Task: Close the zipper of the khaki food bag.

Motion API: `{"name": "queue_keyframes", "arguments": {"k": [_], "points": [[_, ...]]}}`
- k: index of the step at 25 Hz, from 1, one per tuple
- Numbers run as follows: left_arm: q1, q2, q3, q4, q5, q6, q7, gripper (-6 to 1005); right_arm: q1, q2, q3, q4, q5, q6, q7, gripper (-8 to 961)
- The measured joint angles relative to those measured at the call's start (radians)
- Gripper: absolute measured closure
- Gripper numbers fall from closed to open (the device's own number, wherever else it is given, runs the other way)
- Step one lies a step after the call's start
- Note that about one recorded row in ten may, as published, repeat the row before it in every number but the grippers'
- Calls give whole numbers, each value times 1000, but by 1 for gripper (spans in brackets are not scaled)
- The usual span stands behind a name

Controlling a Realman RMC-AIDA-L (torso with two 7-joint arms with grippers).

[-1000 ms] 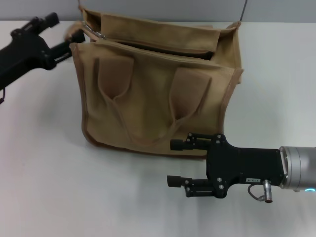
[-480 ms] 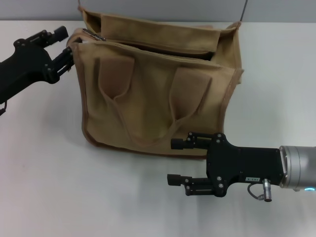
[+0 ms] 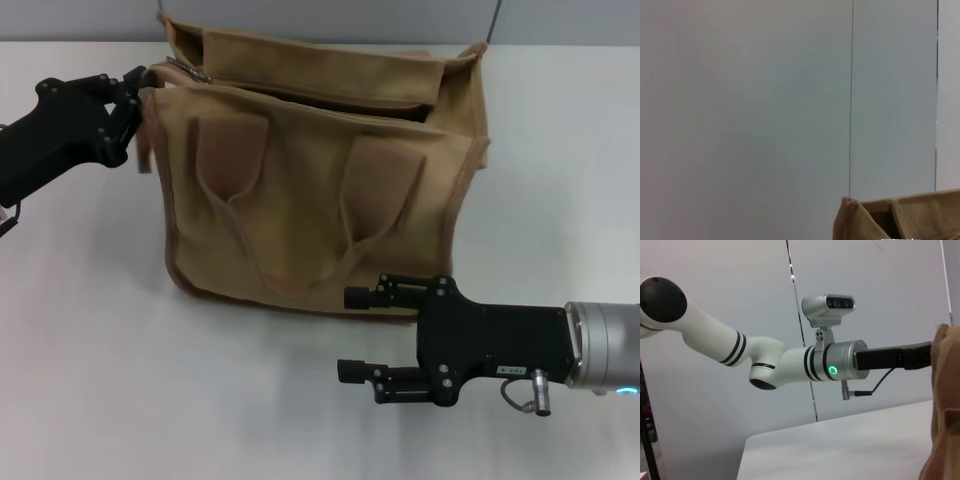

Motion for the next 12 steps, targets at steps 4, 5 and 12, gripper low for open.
{"name": "queue_keyframes", "arguments": {"k": [4,5,12], "points": [[16,0,0,0,-35,17,-2,898,-7,0,1,17,30,-1,-18,218],[16,0,0,0,-35,17,-2,920,-7,0,1,17,30,-1,-18,218],[48,2,-5,1,-55,95,-2,985,-15,0,2,46,75,-28,-82,218]]}}
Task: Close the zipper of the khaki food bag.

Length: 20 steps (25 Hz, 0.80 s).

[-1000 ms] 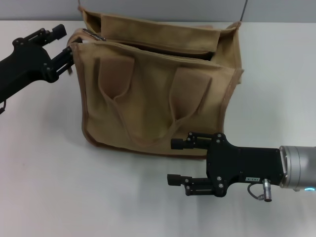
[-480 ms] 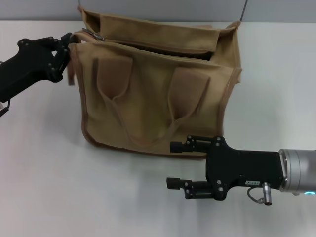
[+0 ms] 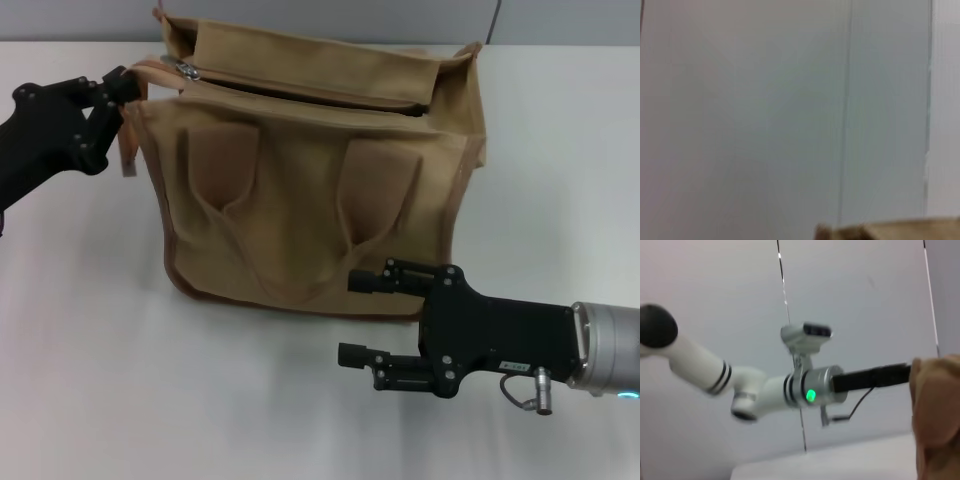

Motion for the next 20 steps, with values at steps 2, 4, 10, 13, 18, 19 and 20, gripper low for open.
{"name": "queue_keyframes", "arguments": {"k": [2,4,10,13,18,19,20], "points": [[19,2,1,1,-46,87,-8,984,-12,0,0,0,52,-44,-7,218],[25,3,2,3,-64,117,-18,984,-23,0,0,0,106,-86,-33,218],[13,5,4,12,-90,207,-81,982,-31,0,0,9,266,-160,-95,219],[2,2,26,10,-95,216,-88,982,13,0,0,29,354,-154,12,219],[-35,0,68,-23,-118,203,-103,980,105,0,0,59,420,-78,61,219],[-41,-1,72,-26,-119,202,-103,980,122,0,0,71,436,-68,34,219],[-49,-1,77,-29,-120,201,-105,980,140,0,0,83,453,-60,2,219]]}}
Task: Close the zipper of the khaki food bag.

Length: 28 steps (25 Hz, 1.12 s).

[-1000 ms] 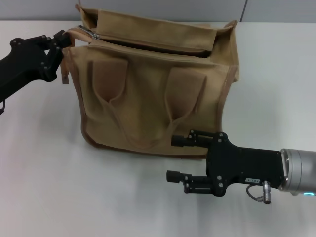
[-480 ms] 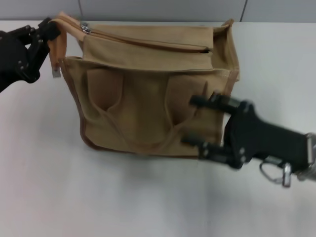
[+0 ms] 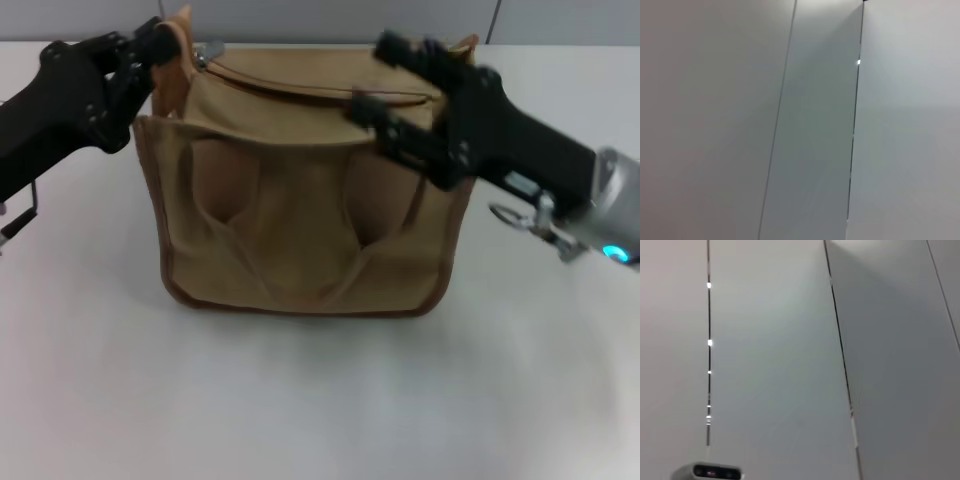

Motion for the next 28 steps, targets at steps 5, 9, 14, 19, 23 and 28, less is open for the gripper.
{"name": "queue_keyframes", "arguments": {"k": [5,9,14,19,23,28], "points": [[-35,0,3,0,-1,-11,-46,978,55,0,6,75,107,33,-245,219],[-53,-1,6,-2,-1,-10,-63,977,99,0,21,129,155,86,-428,219],[-73,-1,28,-13,-9,-15,-65,976,153,0,23,166,152,167,-545,219],[-86,-1,30,-23,-10,-18,-65,975,192,0,26,198,133,209,-662,218],[-101,0,33,-39,-16,-28,-65,974,197,0,26,212,127,213,-715,219],[-122,-1,88,-49,-39,-62,-65,973,210,0,28,214,116,215,-726,230]]}}
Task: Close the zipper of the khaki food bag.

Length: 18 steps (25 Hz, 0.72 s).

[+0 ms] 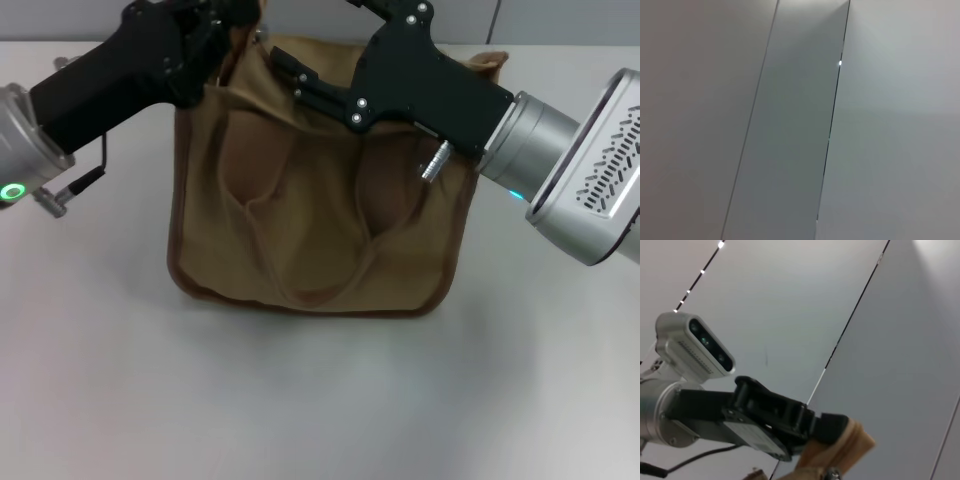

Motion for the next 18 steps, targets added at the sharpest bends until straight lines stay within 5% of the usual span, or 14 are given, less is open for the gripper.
{"name": "queue_keyframes", "arguments": {"k": [4,18], "points": [[-1,0,80,3,-67,-32,0,972,14,0,0,1,0,18,-1,239],[-1,0,112,6,-92,-64,2,968,25,0,32,14,-18,40,-3,269]]}}
